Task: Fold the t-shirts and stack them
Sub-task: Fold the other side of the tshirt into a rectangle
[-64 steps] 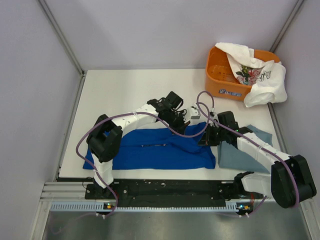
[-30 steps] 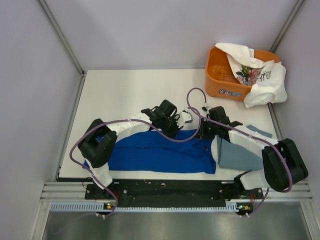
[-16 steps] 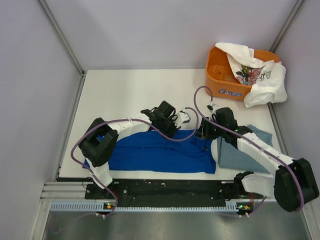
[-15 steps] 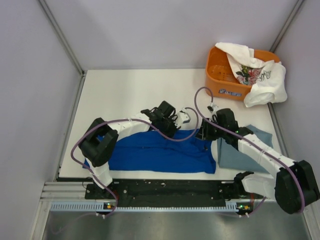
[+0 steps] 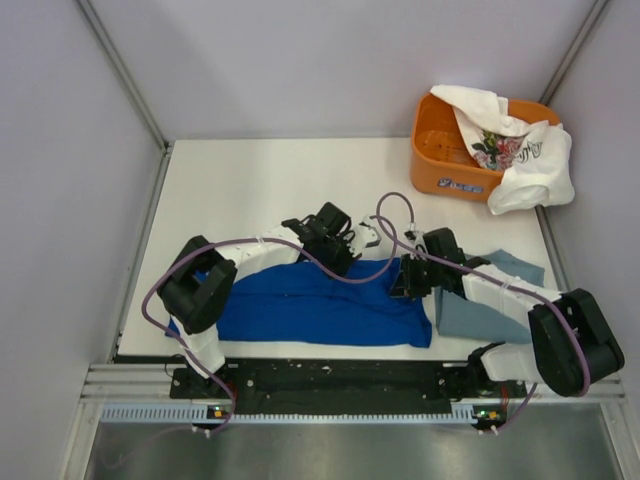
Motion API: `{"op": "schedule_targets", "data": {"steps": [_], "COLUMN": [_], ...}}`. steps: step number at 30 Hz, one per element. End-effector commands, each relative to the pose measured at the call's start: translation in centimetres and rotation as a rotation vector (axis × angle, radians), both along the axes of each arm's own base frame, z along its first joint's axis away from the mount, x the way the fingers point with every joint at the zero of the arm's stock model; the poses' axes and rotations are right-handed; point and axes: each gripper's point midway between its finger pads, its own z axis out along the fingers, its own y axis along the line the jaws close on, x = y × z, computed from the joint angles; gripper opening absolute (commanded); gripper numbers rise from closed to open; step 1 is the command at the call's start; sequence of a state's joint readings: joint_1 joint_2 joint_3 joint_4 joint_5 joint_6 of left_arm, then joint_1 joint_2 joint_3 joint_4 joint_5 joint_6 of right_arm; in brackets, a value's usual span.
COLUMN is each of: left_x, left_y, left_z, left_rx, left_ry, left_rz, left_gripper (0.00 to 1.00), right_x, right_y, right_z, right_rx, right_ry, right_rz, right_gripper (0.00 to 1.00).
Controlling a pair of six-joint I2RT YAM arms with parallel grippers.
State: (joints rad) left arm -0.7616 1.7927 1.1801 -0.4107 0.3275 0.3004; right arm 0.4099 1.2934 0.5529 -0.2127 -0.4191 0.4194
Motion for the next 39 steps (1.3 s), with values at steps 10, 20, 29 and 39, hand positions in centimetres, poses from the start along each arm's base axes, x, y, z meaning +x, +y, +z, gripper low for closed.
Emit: {"op": "schedule_targets", "data": {"steps": [10,20,29,39], "left_x": [0.5,-1.0,-1.4,-0.9], "left_y": [0.2,-0.4,-0.3,0.2], "left_z": [1.1,1.2,0.5,0.3], "left_rx": [-0.018,-0.057,-0.05,-0.027], "left_ry": [-0.033,0.018,0.046,0.023], "left_rz": [0.018,-0.044,-0.031,-0.005], "left_gripper": [0.0,0.0,0.01,0.0], "right_x": [-4.1,-2.6,3.0,6.7], "right_y": [-2.2,-2.4,-1.0,0.8], "right_z": [-0.4,0.9,3.9,1.7], "right_rx": [0.008,-0.021,-0.036,-0.012], "right_ry": [0.103,0.039,-0.152,-0.161], "right_rz": [-0.199,-0.192,-0.117,-0.13], "right_gripper": [0.0,0.17,0.37,0.08]}}
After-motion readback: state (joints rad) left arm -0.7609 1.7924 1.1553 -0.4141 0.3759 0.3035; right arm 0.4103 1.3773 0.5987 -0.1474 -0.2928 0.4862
